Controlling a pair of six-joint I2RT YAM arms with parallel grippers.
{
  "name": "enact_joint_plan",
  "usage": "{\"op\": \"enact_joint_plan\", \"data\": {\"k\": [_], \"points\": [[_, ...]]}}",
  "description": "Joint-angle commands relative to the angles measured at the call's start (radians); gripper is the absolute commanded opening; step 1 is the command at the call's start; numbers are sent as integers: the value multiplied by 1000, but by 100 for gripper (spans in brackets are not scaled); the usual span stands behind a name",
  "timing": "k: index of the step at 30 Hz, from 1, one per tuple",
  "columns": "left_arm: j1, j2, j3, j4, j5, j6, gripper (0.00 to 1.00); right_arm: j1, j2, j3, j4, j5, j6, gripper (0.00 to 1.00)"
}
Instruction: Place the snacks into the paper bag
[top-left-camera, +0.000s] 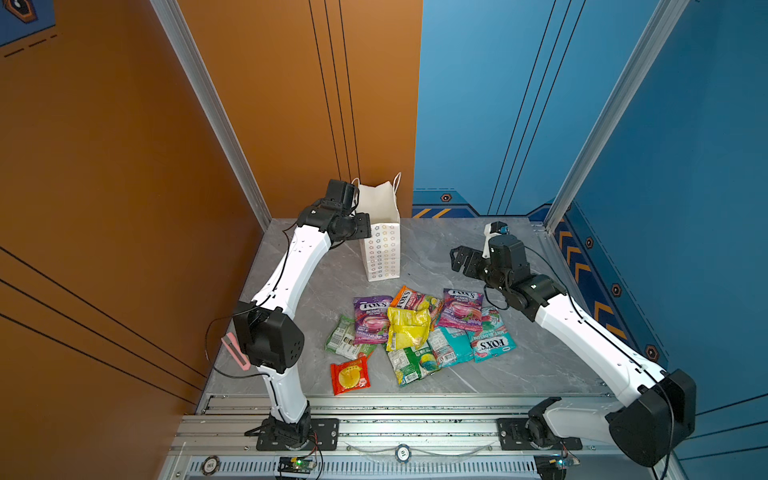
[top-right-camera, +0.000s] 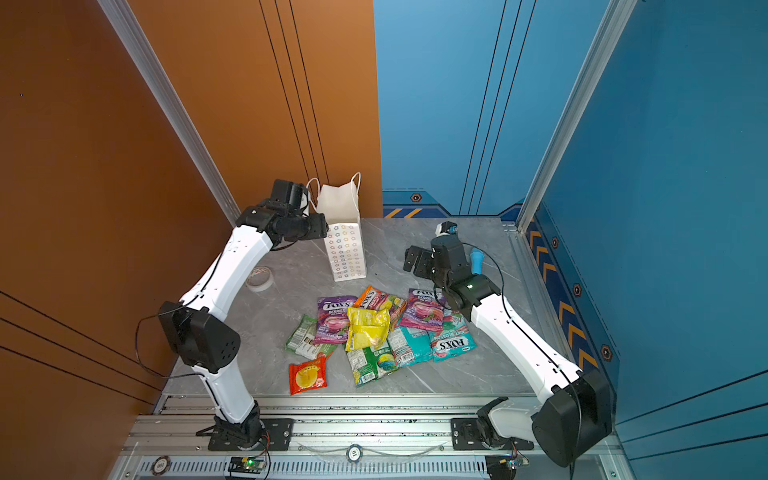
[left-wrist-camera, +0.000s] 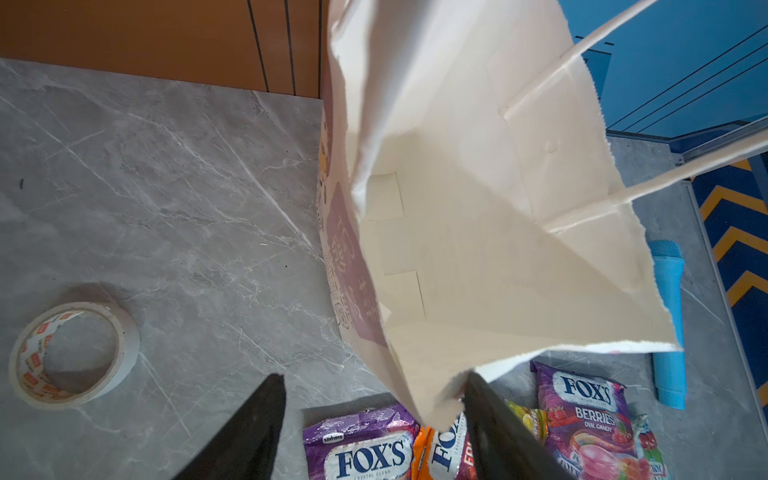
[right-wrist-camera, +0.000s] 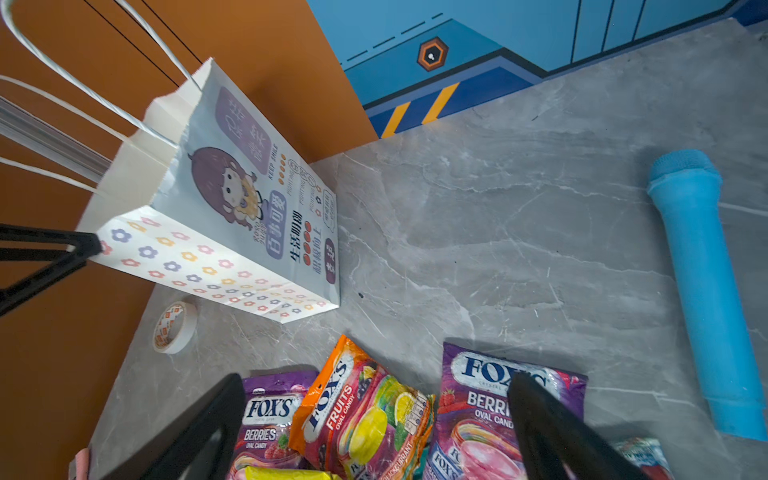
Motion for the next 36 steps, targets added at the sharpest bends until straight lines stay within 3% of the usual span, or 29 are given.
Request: {"op": "enact_joint_plan", "data": {"k": [1,23,29,36], "points": [[-8,24,56,-45,-40,34,69,-7,-23,-25,-19,-3,0,100],[17,120,225,-91,-26,22,69,-9,-13,-48,-19,-44,2,100],[41,156,243,-106,-33,19,59,-12,-21,-55,-24,-46,-1,100],[44,166,281,-120,-28,29,36,-12,-25,-62,-24,-47,1,100]]}}
